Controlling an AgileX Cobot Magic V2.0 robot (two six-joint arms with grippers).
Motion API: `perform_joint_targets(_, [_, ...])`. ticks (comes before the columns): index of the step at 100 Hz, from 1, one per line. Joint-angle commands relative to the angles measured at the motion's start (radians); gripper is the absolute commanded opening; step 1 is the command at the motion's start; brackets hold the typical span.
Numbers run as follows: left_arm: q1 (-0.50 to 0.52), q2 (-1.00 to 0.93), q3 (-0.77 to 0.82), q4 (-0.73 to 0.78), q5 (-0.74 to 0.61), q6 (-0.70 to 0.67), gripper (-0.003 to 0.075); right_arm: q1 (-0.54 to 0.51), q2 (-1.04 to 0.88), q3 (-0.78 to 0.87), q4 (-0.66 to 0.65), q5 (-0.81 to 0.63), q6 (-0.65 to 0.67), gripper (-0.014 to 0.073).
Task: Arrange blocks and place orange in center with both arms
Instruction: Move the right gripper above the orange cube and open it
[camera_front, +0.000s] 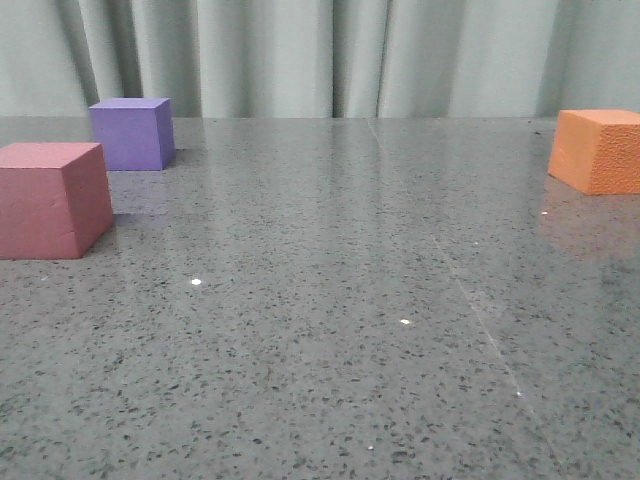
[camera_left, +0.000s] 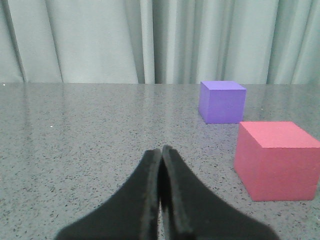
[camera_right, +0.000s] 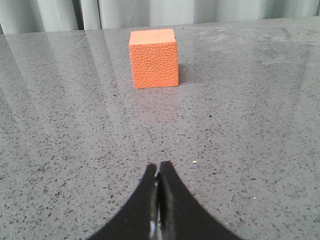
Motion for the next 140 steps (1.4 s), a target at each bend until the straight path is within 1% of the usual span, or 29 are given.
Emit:
perform_joint_targets(1, [0.002,-0.034,0.055,-0.009,-0.075,-0.002,-0.0019,-0.004,-0.024,-0.015,-0.006,-0.085,-0.002,-0.0067])
perform_joint_targets(55, [0.002,-0.034,0.055,-0.009,-0.075,-0.002,-0.0019,-0.004,-0.024,-0.015,-0.006,-0.096,-0.002,-0.0067])
perform_joint_targets(70, [0.002,-0.034,0.055,-0.009,-0.075,-0.002,-0.0019,-0.004,-0.024,-0.015,-0.006,-0.135,-0.002,-0.0067])
perform_joint_targets(85, [0.002,-0.034,0.055,-0.009,-0.075,-0.002,-0.0019,-0.004,-0.024,-0.026,-0.006,-0.262,-0.002,-0.0067])
perform_joint_targets(91, [0.002,-0.034,0.055,-0.009,-0.075,-0.002,-0.0019,-0.004,-0.018,-0.059,-0.004,-0.257,-0.002,-0.0067])
perform_joint_targets(98, [0.002,-0.034,0.055,-0.009,-0.075,-0.002,-0.0019,-0.004,0.004,-0.128,-0.004,-0.188,-0.002,-0.0067])
perform_joint_targets(108, [0.002,-0.034,0.055,-0.009,-0.075,-0.002,-0.0019,-0.004,0.079,-0.266,-0.004,0.004,-0.002,-0.0067])
perform_joint_targets(129, [0.002,-0.034,0.055,-0.009,-0.075,-0.002,-0.0019,-0.004,0.355,-0.570,-0.004,0.327,-0.002,-0.0067])
perform_joint_targets(136, [0.002,-0.034,0.055,-0.009,-0.075,-0.002,-0.0019,-0.004,0.456,-0.657,-0.004,0.400,-0.002,-0.0067])
perform_joint_targets(140, [0.002,-0.034,0.055,-0.009,-0.075,-0.002,-0.0019,-0.004,0.510,-0.700,-0.004,0.417,-0.002,-0.0067])
